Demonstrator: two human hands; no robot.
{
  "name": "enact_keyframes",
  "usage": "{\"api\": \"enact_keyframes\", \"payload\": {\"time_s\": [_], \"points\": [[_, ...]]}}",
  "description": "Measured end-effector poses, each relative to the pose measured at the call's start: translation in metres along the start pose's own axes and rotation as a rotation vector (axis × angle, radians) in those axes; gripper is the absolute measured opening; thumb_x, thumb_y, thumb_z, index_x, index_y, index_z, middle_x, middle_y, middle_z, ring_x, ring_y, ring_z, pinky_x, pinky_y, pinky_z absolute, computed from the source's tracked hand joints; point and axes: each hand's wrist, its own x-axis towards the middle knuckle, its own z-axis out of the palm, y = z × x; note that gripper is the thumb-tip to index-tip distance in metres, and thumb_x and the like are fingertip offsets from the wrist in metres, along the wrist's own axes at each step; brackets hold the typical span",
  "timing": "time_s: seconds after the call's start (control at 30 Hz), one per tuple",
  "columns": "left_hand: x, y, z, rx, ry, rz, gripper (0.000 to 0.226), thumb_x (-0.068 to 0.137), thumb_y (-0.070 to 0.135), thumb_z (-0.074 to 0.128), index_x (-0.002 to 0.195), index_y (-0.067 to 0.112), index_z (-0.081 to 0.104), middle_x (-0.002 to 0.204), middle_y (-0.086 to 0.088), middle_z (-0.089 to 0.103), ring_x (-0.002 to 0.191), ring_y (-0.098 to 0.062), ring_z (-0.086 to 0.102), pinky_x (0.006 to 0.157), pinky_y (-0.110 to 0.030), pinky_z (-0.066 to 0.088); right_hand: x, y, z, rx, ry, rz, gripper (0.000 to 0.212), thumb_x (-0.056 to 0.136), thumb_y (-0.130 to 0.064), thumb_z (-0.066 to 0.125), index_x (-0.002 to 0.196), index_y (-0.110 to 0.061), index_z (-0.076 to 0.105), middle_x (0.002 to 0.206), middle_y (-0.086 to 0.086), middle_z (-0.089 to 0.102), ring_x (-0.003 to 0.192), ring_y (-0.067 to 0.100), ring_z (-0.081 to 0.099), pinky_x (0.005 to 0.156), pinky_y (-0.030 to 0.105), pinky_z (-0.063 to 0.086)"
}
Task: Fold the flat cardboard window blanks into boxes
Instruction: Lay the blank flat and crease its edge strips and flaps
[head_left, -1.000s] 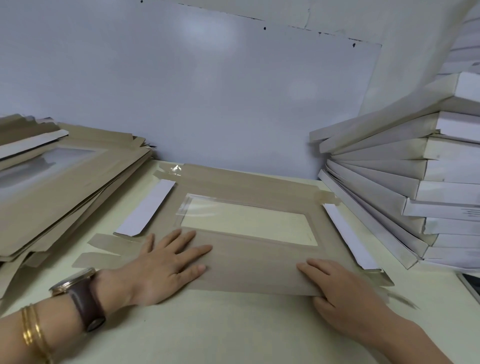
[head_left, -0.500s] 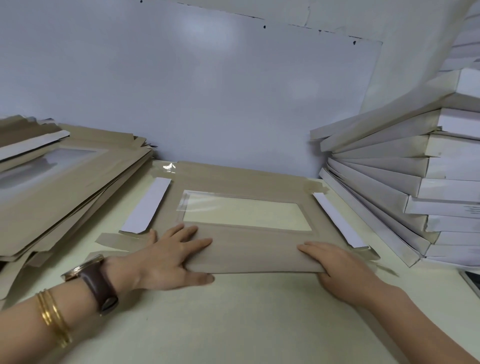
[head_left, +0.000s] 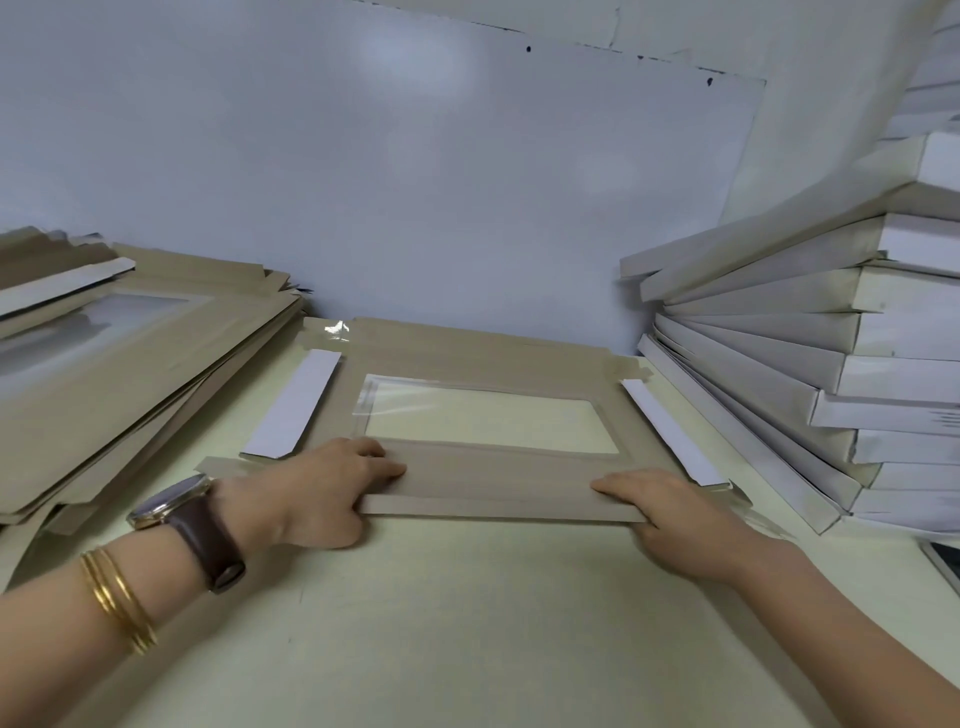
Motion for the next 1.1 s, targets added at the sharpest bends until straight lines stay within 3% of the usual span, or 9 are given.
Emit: {"api": "enact_keyframes", "payload": {"time_s": [0.1, 0.2, 0.4, 0.53, 0.63, 0.67, 0.8, 0.93, 1.1], "points": [[-0.001, -0.006, -0.006, 0.005, -0.006, -0.054, 0.072, 0.074, 0.023, 0.050, 0.144, 0.033, 0.036, 0.141, 0.010, 0.037, 0.130, -0.013, 0.039, 0.103, -0.025, 0.038, 0.000, 0.001, 0.000, -0.004, -0.001, -0.022, 0.062, 0.082, -0.003, 0.044, 0.138, -0.030, 0.048, 0.139, -0.014, 0.049, 0.130, 0.012, 0.040, 0.108, 0.027, 0.031], [-0.001, -0.011, -0.009, 0.002, -0.054, -0.103, 0.076, 0.073, 0.036, 0.048, 0.146, 0.037, 0.029, 0.134, 0.009, 0.040, 0.128, -0.016, 0.040, 0.103, -0.034, 0.040, 0.001, 0.001, 0.000, 0.000, -0.013, -0.035, 0.060, 0.084, -0.004, 0.045, 0.140, -0.027, 0.047, 0.140, -0.011, 0.048, 0.131, 0.013, 0.039, 0.109, 0.025, 0.028], [-0.006, -0.024, -0.014, 0.040, -0.101, -0.202, 0.091, 0.060, 0.064, 0.040, 0.147, 0.044, 0.021, 0.135, 0.006, 0.038, 0.126, -0.024, 0.034, 0.106, -0.040, 0.035, 0.001, 0.004, -0.002, 0.074, -0.050, 0.067, 0.047, 0.092, -0.033, 0.051, 0.138, -0.039, 0.043, 0.124, -0.006, 0.045, 0.123, 0.016, 0.039, 0.103, 0.029, 0.034], [-0.010, -0.034, -0.014, 0.012, -0.100, -0.264, 0.100, 0.053, 0.069, 0.042, 0.147, 0.045, 0.021, 0.136, 0.000, 0.035, 0.126, -0.029, 0.031, 0.107, -0.038, 0.033, -0.001, 0.018, -0.008, 0.161, -0.146, 0.244, 0.068, 0.081, -0.064, 0.059, 0.142, -0.050, 0.032, 0.131, -0.001, 0.027, 0.129, 0.018, 0.033, 0.106, 0.029, 0.031], [-0.012, -0.037, -0.017, -0.002, -0.107, -0.320, 0.109, 0.044, 0.073, 0.042, 0.147, 0.046, 0.020, 0.135, -0.005, 0.033, 0.130, -0.031, 0.029, 0.106, -0.038, 0.035, -0.001, 0.026, -0.012, 0.211, -0.194, 0.294, 0.086, 0.072, -0.071, 0.065, 0.145, -0.052, 0.024, 0.152, -0.001, 0.005, 0.144, 0.019, 0.012, 0.117, 0.036, 0.019], [-0.012, -0.037, -0.018, 0.008, -0.112, -0.333, 0.111, 0.042, 0.074, 0.042, 0.147, 0.046, 0.019, 0.134, -0.006, 0.033, 0.131, -0.031, 0.028, 0.106, -0.037, 0.035, -0.002, 0.027, -0.013, 0.211, -0.209, 0.296, 0.090, 0.071, -0.071, 0.066, 0.146, -0.050, 0.023, 0.152, -0.003, 0.005, 0.144, 0.018, 0.010, 0.118, 0.037, 0.018], [-0.012, -0.035, -0.020, 0.007, -0.126, -0.350, 0.106, 0.049, 0.071, 0.045, 0.148, 0.044, 0.018, 0.133, -0.009, 0.035, 0.129, -0.032, 0.032, 0.102, -0.034, 0.037, 0.001, 0.025, -0.017, 0.214, -0.215, 0.211, 0.088, 0.073, -0.069, 0.066, 0.147, -0.037, 0.031, 0.132, -0.015, 0.033, 0.130, 0.010, 0.029, 0.110, 0.034, 0.030], [-0.014, -0.034, -0.022, -0.010, -0.140, -0.335, 0.105, 0.053, 0.069, 0.044, 0.150, 0.041, 0.015, 0.138, -0.007, 0.037, 0.129, -0.030, 0.033, 0.102, -0.032, 0.037, 0.001, 0.021, -0.016, 0.207, -0.224, 0.252, 0.085, 0.076, -0.073, 0.058, 0.148, -0.043, 0.025, 0.148, -0.008, 0.023, 0.140, 0.012, 0.024, 0.115, 0.036, 0.023], [-0.016, -0.036, -0.024, -0.029, -0.129, -0.308, 0.105, 0.054, 0.069, 0.045, 0.151, 0.039, 0.018, 0.137, -0.005, 0.041, 0.129, -0.027, 0.038, 0.102, -0.031, 0.037, 0.003, 0.019, -0.014, 0.151, -0.226, 0.308, 0.095, 0.074, -0.077, 0.055, 0.152, -0.041, 0.014, 0.142, 0.003, 0.017, 0.142, 0.022, 0.011, 0.117, 0.037, 0.018]]}}
